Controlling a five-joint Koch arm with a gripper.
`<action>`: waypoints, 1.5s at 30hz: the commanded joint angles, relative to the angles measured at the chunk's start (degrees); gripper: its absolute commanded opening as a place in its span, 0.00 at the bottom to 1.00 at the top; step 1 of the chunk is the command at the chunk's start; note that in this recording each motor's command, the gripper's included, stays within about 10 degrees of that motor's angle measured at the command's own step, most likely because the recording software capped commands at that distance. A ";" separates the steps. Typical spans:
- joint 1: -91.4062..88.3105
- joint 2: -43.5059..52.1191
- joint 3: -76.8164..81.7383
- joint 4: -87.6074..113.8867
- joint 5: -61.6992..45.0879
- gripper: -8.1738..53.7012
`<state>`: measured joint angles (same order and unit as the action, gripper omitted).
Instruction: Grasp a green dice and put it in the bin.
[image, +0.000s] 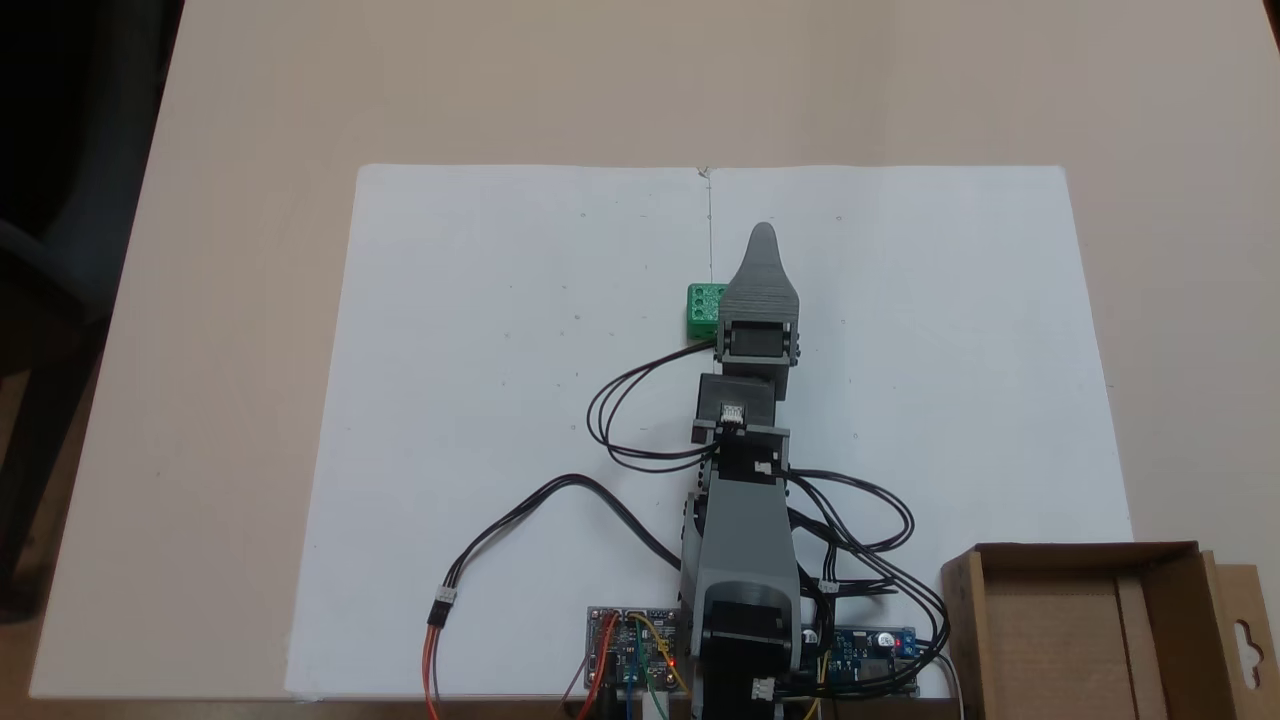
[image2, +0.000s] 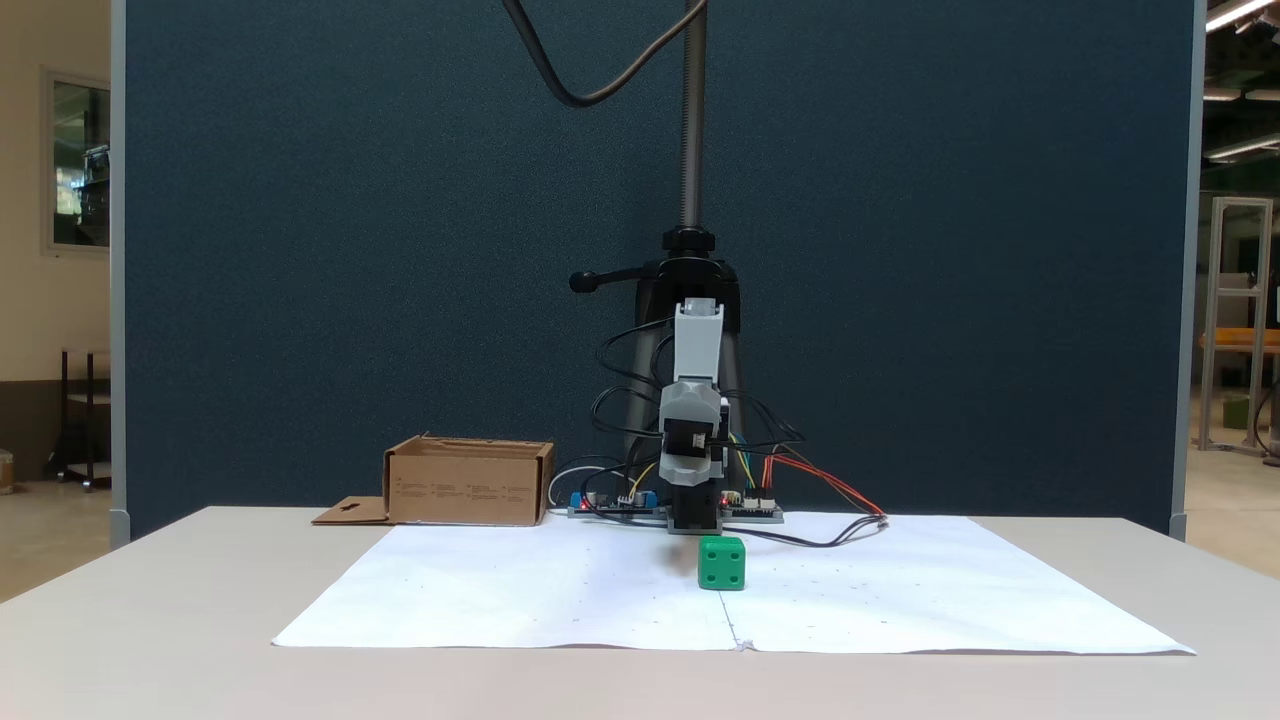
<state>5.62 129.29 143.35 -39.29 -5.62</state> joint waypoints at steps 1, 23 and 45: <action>1.14 6.33 -9.47 9.30 -4.04 0.79; -1.67 1.05 -65.21 89.80 9.84 0.79; -9.14 -17.49 -81.39 130.08 17.14 0.79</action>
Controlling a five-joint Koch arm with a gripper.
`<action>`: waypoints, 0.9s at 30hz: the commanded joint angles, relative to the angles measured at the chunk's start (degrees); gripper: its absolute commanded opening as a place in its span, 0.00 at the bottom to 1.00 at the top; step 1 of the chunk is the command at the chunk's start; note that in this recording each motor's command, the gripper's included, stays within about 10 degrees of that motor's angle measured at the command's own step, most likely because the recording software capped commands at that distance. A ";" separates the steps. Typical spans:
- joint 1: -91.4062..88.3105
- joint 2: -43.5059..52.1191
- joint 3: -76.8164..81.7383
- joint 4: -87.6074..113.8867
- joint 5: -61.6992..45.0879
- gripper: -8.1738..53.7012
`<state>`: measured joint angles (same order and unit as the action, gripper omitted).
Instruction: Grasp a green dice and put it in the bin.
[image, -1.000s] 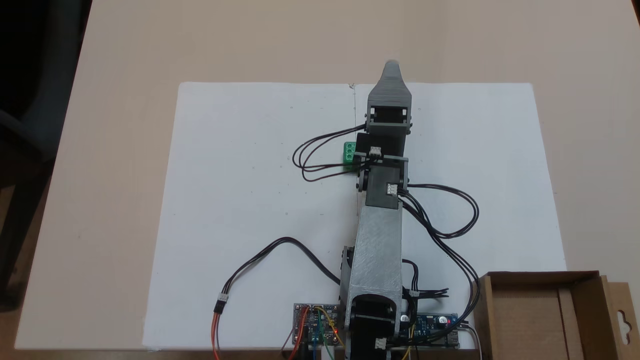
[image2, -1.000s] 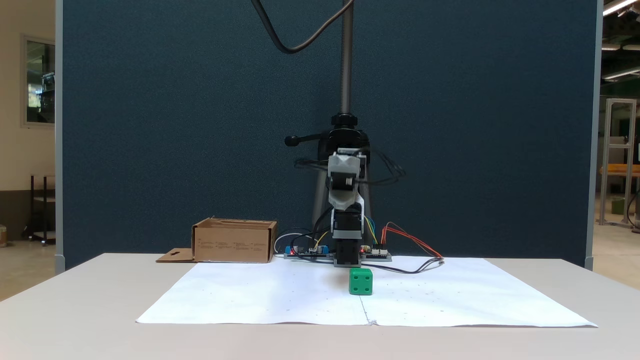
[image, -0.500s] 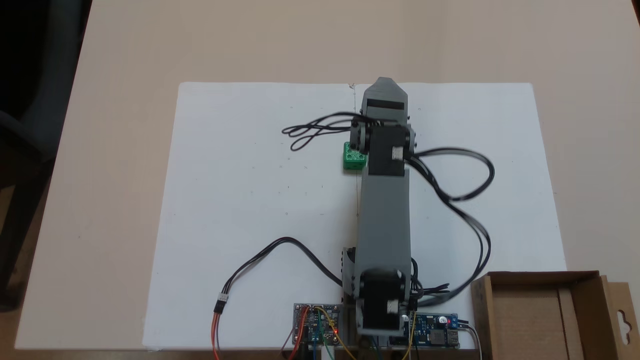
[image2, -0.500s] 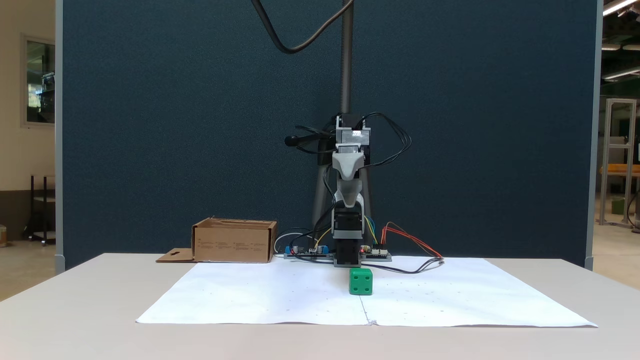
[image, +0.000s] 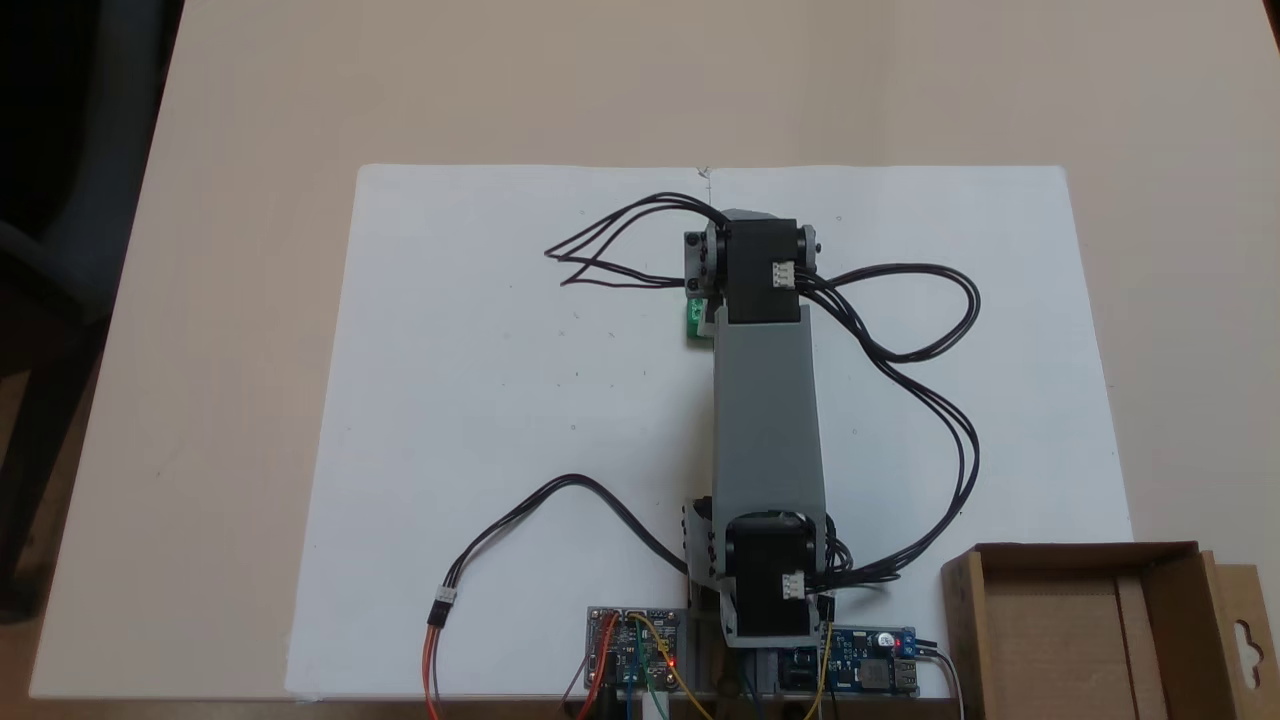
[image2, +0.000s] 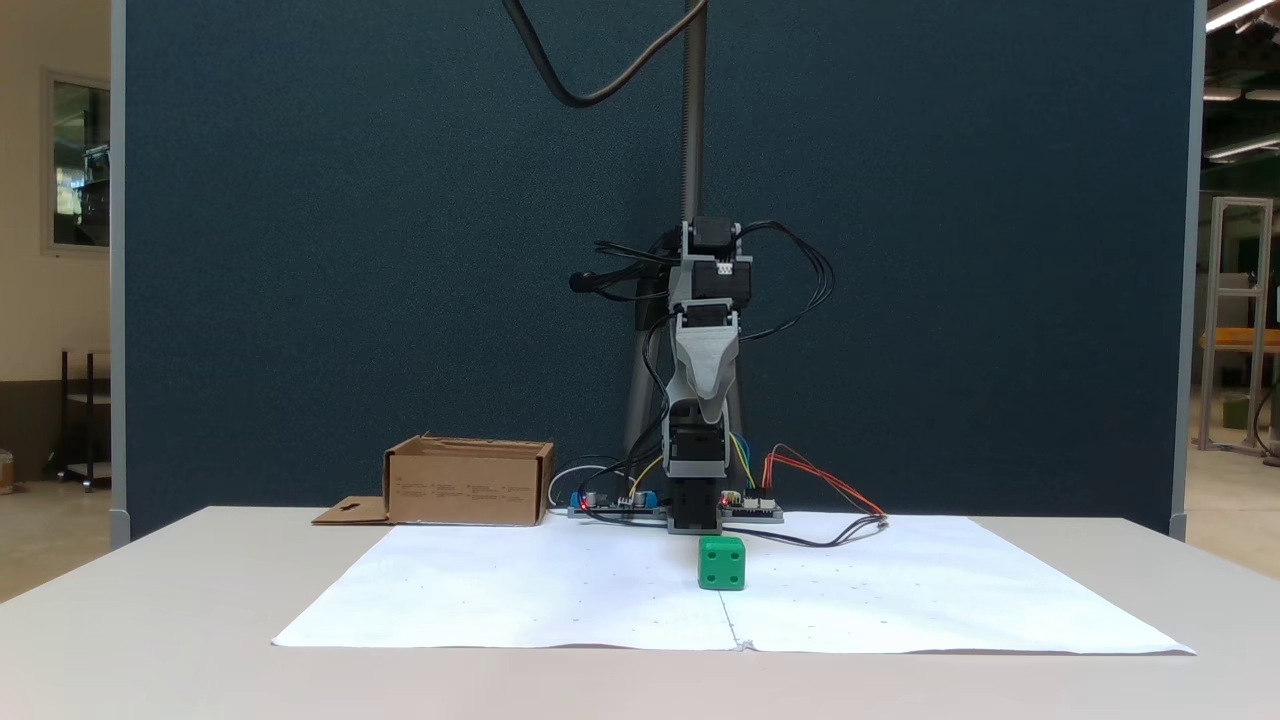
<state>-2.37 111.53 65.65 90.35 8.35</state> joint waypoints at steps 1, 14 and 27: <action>-1.14 -0.53 -3.69 0.18 3.16 0.79; -0.88 -8.61 -3.69 -4.13 3.78 0.79; -0.97 -11.69 -3.60 -7.12 3.34 0.79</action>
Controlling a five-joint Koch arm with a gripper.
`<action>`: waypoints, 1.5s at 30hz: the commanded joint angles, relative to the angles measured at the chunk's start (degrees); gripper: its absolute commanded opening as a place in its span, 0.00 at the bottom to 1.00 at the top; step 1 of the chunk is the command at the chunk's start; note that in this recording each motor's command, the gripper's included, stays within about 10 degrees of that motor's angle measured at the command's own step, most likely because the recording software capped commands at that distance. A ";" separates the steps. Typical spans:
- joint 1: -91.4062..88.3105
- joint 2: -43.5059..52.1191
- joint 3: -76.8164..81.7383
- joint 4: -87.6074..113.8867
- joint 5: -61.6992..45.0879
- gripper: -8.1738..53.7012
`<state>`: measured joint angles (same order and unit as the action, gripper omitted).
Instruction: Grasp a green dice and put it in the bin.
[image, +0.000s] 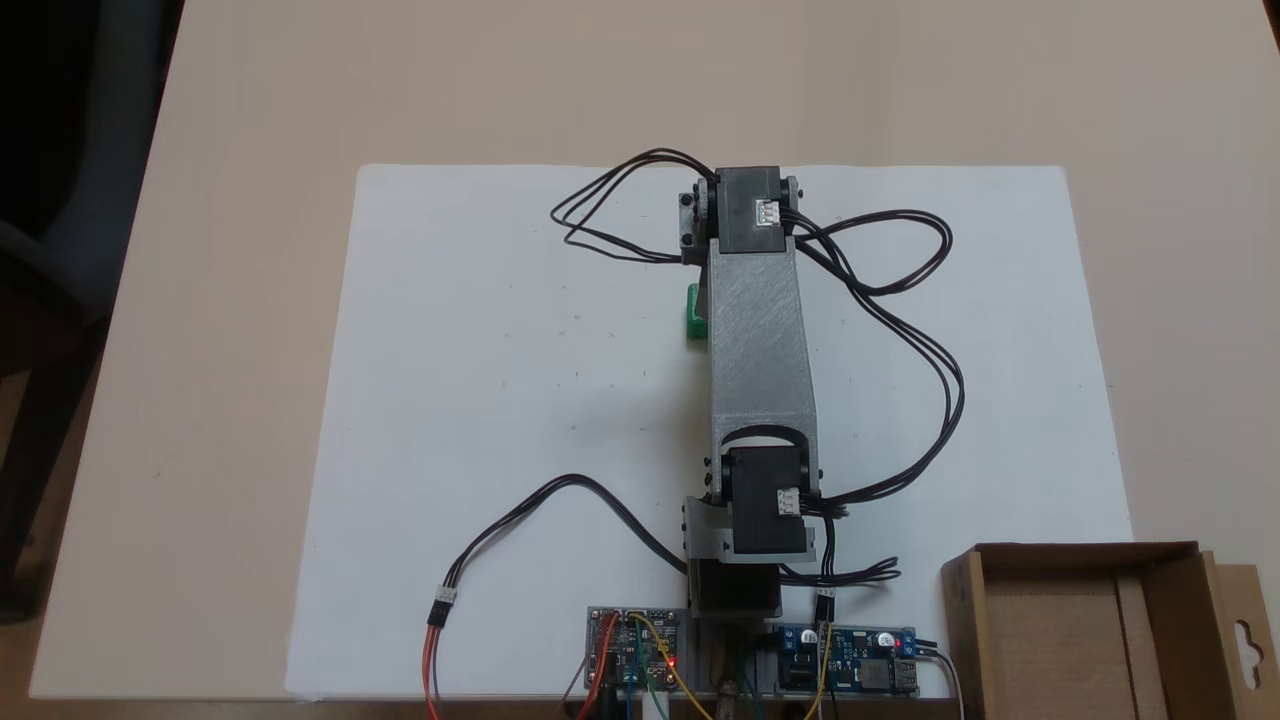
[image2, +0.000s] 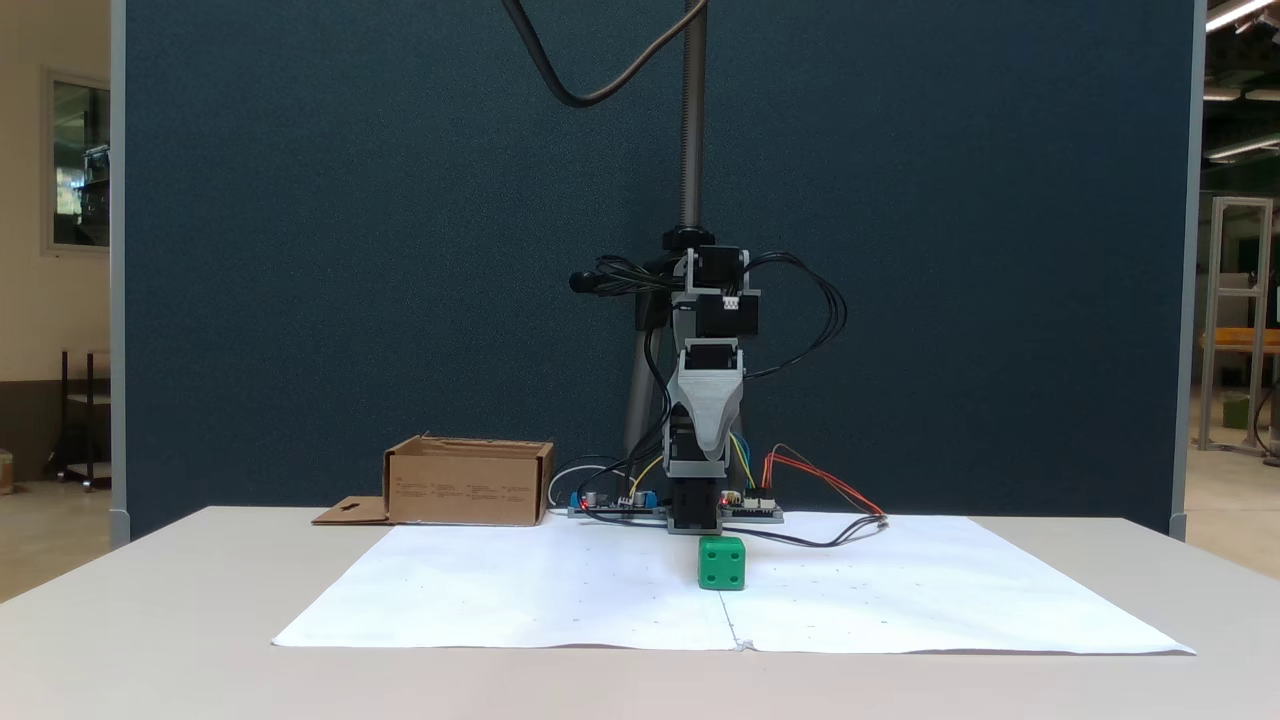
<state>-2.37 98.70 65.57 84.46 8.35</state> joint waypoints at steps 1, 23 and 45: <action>-1.05 1.14 -3.52 -1.23 2.46 0.79; -1.49 -0.53 5.54 -9.76 2.55 0.79; -0.70 -6.68 13.89 -18.54 2.55 0.79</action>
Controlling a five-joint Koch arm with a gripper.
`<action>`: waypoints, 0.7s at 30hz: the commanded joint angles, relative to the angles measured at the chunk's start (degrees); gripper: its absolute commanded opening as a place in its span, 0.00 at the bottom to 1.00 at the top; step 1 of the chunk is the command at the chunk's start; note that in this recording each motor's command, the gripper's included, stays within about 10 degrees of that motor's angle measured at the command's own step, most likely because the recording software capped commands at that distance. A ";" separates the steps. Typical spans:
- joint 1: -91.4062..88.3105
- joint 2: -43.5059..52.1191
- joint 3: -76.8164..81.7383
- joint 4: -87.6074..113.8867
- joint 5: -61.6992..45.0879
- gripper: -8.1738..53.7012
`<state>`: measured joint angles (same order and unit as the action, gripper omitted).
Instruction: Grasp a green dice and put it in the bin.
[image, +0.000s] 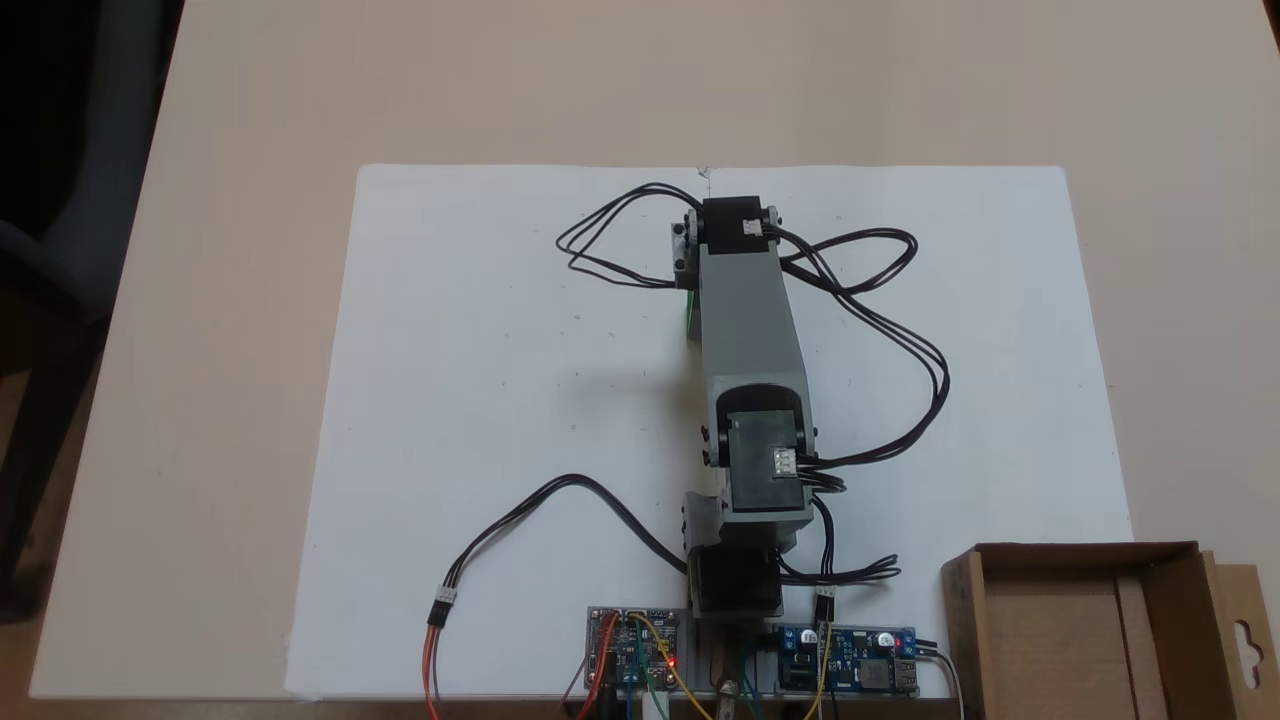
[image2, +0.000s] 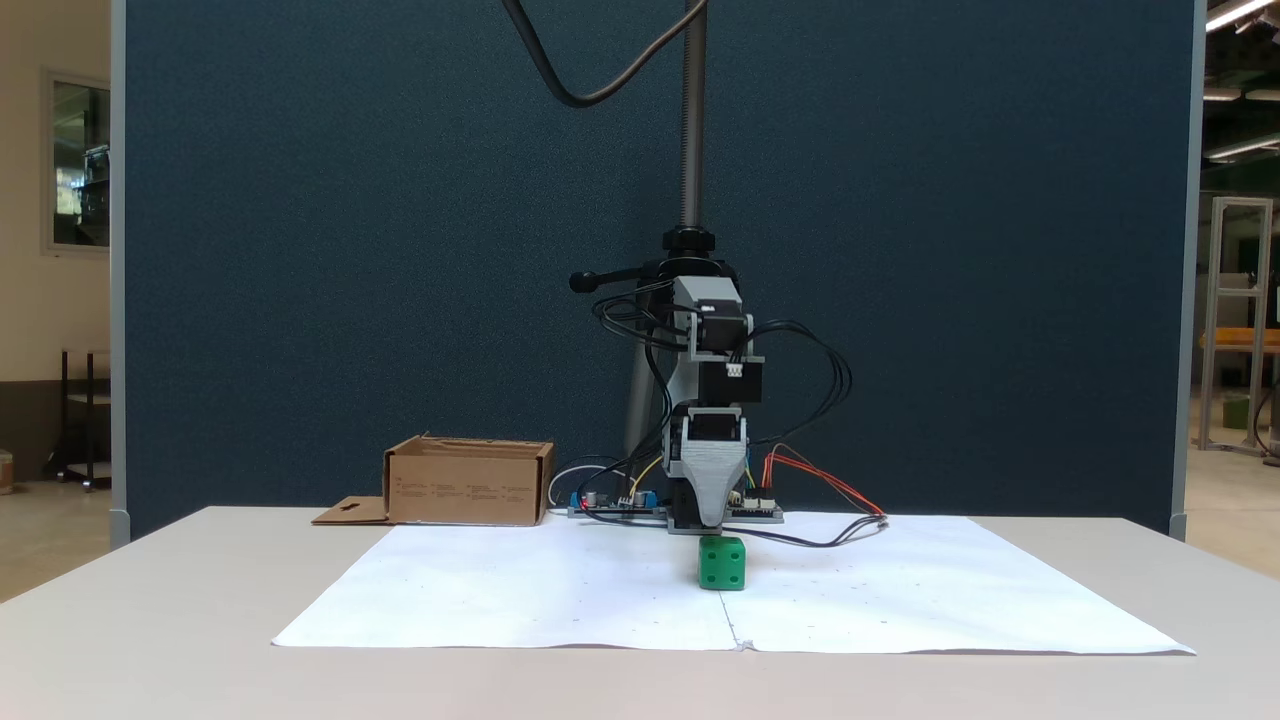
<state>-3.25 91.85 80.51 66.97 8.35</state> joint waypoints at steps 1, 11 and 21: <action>0.26 -0.35 -1.05 -1.05 2.55 0.79; 0.35 -4.39 -1.05 -3.34 2.64 0.79; -0.62 -7.56 -1.05 -4.04 2.72 0.79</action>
<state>-2.46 83.50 80.60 62.49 8.35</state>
